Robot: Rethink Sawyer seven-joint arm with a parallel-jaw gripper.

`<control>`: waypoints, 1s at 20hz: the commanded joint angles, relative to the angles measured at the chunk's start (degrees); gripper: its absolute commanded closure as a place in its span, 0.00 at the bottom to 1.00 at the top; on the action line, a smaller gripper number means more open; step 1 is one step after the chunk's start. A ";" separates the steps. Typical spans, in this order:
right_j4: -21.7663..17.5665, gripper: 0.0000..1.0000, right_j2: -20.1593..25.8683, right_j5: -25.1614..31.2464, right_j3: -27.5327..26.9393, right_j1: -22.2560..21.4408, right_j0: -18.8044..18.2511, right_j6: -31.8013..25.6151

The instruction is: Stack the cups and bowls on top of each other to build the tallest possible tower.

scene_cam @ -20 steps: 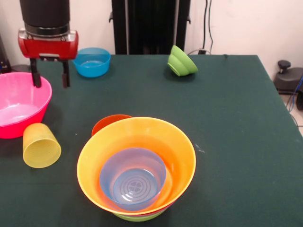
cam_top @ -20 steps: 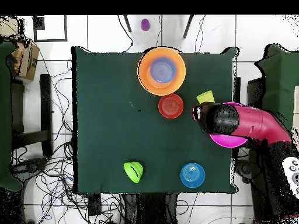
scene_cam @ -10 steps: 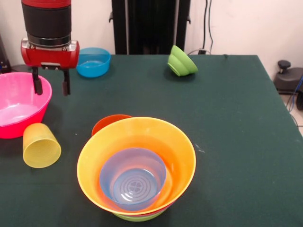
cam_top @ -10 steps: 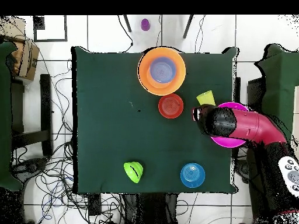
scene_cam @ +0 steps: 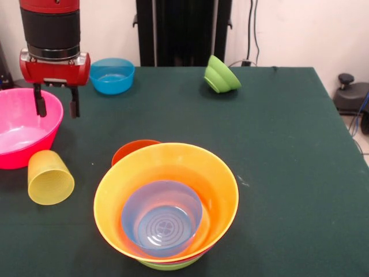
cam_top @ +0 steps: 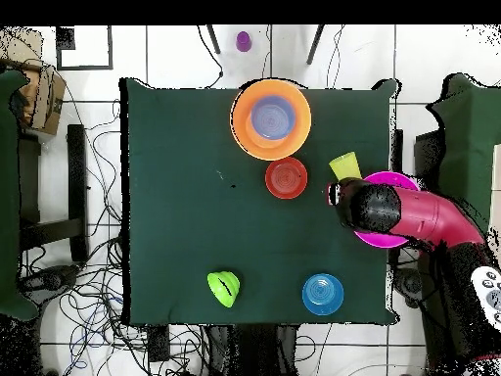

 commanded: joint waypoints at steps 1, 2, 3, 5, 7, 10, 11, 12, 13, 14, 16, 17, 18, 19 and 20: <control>-0.10 0.00 -0.59 -2.05 -2.70 3.97 1.18 5.57; -0.31 0.00 -0.72 -2.33 -3.03 4.40 1.29 5.63; -0.45 0.00 -0.78 -2.83 -3.21 4.79 1.30 5.74; -0.36 0.00 -0.80 -3.53 -3.44 5.34 1.16 6.10; -0.29 0.00 -0.71 -3.52 -3.71 5.58 1.04 5.80; 0.04 0.00 -0.55 -2.93 -3.76 5.44 0.80 5.36; 0.12 0.00 -0.45 -2.77 -3.79 5.43 0.75 5.18; 0.10 0.00 -0.45 -2.85 -3.80 5.47 0.76 5.18; 0.10 0.00 -0.47 -2.70 -4.08 5.56 0.86 5.15; 0.09 0.00 -0.42 -2.71 -4.15 5.62 0.85 5.07; -0.11 0.00 -0.27 -2.48 -4.25 5.68 0.75 4.44; 0.14 1.00 -0.25 -2.56 -4.23 5.65 0.73 4.71; 0.46 1.00 -0.31 -2.49 -4.26 5.67 0.72 5.12; 0.77 1.00 -0.37 -2.42 -4.28 5.69 0.72 5.54; 0.88 1.00 -0.29 -2.18 -4.34 5.69 0.68 5.41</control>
